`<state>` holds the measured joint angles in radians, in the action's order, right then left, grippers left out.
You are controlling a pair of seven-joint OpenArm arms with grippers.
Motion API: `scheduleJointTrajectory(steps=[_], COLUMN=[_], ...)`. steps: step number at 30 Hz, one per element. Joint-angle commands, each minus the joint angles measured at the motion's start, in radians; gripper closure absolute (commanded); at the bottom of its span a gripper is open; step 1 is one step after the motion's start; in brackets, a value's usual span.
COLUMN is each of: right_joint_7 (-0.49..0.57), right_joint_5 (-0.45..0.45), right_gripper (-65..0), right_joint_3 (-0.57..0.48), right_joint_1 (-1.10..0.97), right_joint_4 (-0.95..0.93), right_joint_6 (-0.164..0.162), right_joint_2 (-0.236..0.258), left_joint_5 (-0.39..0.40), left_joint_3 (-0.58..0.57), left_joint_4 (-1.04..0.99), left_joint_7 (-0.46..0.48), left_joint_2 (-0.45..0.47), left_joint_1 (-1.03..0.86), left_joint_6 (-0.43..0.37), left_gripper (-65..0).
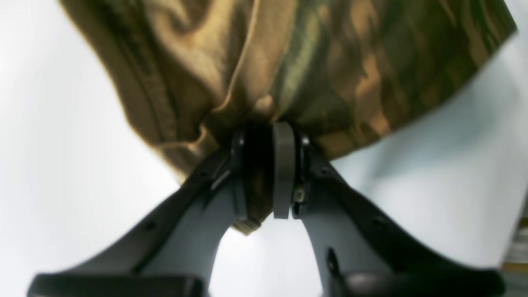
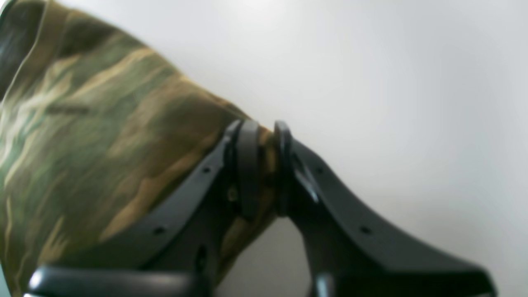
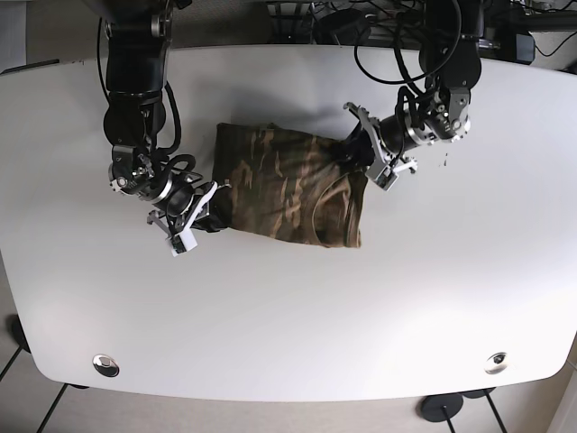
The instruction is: Fold the T-shirt properly
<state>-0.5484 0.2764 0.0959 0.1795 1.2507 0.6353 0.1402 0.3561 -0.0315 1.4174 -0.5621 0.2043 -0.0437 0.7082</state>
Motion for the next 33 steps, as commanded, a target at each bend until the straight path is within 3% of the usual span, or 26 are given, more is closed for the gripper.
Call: scheduleJointTrajectory(steps=[1, 6, 11, 14, 17, 18, 20, 22, 25, 28, 31, 33], right_joint_7=[0.024, 0.038, 0.041, 0.04, 0.04, 0.04, 0.04, 0.04, -0.02, -0.035, -0.037, -0.037], right_joint_5=[0.017, 0.016, 0.013, 0.011, 0.011, 0.011, 0.013, 0.017, 0.019, 0.019, 0.019, 0.021], right_gripper=[-5.7, -5.7, -5.7, -5.7, -5.7, -5.7, -5.7, -5.7, -5.7, -5.7, -5.7, -5.7], right_joint_3=[-0.002, 0.0, -0.006, -0.018, -0.068, -0.106, -0.169, -0.223, -0.229, -0.229, -0.16, -0.134], right_joint_1=[-0.004, -0.062, -0.182, -0.237, -0.268, -0.274, -0.292, -0.294, -0.288, -0.286, -0.292, -0.292], right_joint_4=[0.022, 0.059, 0.203, 0.248, 0.254, 0.255, 0.275, 0.32, 0.373, 0.427, 0.449, 0.45], right_joint_6=[0.021, 0.028, 0.019, 0.018, 0.016, 0.007, -0.056, -0.088, -0.088, -0.088, -0.081, -0.079], right_joint_2=[0.017, 0.022, 0.017, -0.011, -0.027, -0.029, -0.04, -0.04, -0.04, -0.038, -0.041, -0.041], left_joint_5=[-0.019, -0.019, -0.018, -0.018, -0.015, -0.013, -0.013, -0.018, -0.019, -0.019, -0.019, -0.021], left_joint_3=[-0.023, -0.104, -0.307, -0.341, -0.321, -0.319, -0.321, -0.318, -0.322, -0.338, -0.367, -0.422], left_joint_4=[-0.071, -0.336, -0.582, -0.611, -0.54, -0.473, -0.339, -0.183, -0.01, 0.052, 0.036, -0.04], left_joint_7=[-0.013, 0.007, 0.138, 0.156, 0.152, 0.147, 0.116, 0.115, 0.118, 0.118, 0.13, 0.224], left_joint_2=[0.01, 0.005, 0.002, 0.002, 0.002, 0.002, -0.001, -0.026, -0.035, -0.064, -0.067, -0.061], left_joint_1=[0.095, 0.399, 0.649, 0.715, 0.733, 0.726, 0.666, 0.577, 0.436, 0.361, 0.302, 0.276], left_joint_6=[-0.01, -0.01, -0.01, -0.01, -0.01, -0.078, -0.189, -0.281, -0.45, -0.545, -0.6, -0.602], left_gripper=[-7.4, -7.4, -7.5, -8.2, -16.1, -21.0, -27.6, -33.8, -41.5, -43.2, -43.3, -43.3])
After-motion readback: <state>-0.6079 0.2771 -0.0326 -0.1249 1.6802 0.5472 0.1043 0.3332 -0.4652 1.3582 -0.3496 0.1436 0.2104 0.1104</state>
